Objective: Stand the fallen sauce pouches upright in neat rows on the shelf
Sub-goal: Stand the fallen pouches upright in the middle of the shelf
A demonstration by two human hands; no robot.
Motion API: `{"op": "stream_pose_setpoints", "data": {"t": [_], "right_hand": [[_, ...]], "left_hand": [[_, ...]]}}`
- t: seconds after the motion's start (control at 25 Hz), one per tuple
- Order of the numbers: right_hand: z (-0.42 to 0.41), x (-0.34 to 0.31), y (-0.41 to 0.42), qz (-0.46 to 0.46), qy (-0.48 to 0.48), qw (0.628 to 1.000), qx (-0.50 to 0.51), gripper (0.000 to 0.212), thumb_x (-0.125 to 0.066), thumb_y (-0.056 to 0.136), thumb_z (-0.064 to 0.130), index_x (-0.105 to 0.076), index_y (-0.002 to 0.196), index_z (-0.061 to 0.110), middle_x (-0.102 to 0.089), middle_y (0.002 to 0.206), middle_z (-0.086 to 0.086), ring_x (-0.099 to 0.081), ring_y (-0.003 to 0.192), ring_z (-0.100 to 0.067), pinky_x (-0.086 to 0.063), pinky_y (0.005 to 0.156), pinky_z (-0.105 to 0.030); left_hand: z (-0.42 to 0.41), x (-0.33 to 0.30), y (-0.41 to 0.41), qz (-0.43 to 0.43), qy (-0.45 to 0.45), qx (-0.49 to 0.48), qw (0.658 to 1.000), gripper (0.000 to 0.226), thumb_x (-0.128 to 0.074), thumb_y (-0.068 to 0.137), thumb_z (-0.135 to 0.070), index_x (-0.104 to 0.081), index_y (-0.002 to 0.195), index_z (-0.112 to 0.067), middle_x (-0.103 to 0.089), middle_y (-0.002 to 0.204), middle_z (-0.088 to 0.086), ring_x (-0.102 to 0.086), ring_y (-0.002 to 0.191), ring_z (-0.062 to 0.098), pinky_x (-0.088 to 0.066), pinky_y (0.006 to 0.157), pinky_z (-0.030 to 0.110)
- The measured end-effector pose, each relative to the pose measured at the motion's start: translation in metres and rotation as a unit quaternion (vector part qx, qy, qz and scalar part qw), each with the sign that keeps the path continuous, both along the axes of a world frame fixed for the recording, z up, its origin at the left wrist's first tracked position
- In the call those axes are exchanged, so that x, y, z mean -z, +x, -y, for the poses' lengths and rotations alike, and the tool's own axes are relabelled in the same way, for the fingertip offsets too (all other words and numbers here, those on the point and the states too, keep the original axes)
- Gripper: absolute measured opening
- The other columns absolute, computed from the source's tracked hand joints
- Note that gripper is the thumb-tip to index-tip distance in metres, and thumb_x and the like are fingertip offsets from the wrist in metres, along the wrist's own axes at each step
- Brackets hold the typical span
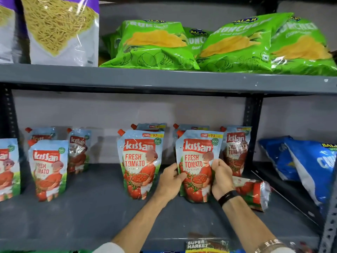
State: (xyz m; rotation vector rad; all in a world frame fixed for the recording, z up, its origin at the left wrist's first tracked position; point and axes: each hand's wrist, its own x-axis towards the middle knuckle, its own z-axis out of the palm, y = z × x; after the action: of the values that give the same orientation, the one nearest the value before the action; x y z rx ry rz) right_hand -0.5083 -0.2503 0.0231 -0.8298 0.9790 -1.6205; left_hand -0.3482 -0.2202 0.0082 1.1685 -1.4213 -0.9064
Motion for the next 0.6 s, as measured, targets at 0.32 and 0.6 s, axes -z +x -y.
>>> {"op": "stream_pose_setpoints", "data": {"t": [0.32,0.6], "right_hand": [[0.025,0.008,-0.001,-0.033,-0.050,0.995,-0.079,0.017,-0.044,0.103,0.007,-0.058,0.096,0.001,-0.069,0.114,-0.024,-0.065,0.108,-0.039,-0.046,0.105,-0.064],[0.014,0.004,-0.025,-0.231,-0.062,0.963,-0.124,0.043,-0.047,0.090,-0.017,-0.061,0.126,0.002,-0.073,0.118,-0.014,-0.069,0.113,-0.027,-0.059,0.092,-0.042]], "left_hand": [[0.022,0.007,0.012,-0.033,-0.016,-0.013,0.999,0.033,-0.054,0.099,-0.004,-0.061,0.127,-0.022,-0.069,0.127,-0.001,-0.063,0.121,0.016,-0.053,0.102,0.035],[0.016,0.014,0.028,0.071,0.056,0.059,0.994,0.055,-0.068,0.092,-0.009,-0.047,0.134,-0.037,-0.062,0.122,-0.011,-0.059,0.107,0.002,-0.051,0.086,0.022]]}}
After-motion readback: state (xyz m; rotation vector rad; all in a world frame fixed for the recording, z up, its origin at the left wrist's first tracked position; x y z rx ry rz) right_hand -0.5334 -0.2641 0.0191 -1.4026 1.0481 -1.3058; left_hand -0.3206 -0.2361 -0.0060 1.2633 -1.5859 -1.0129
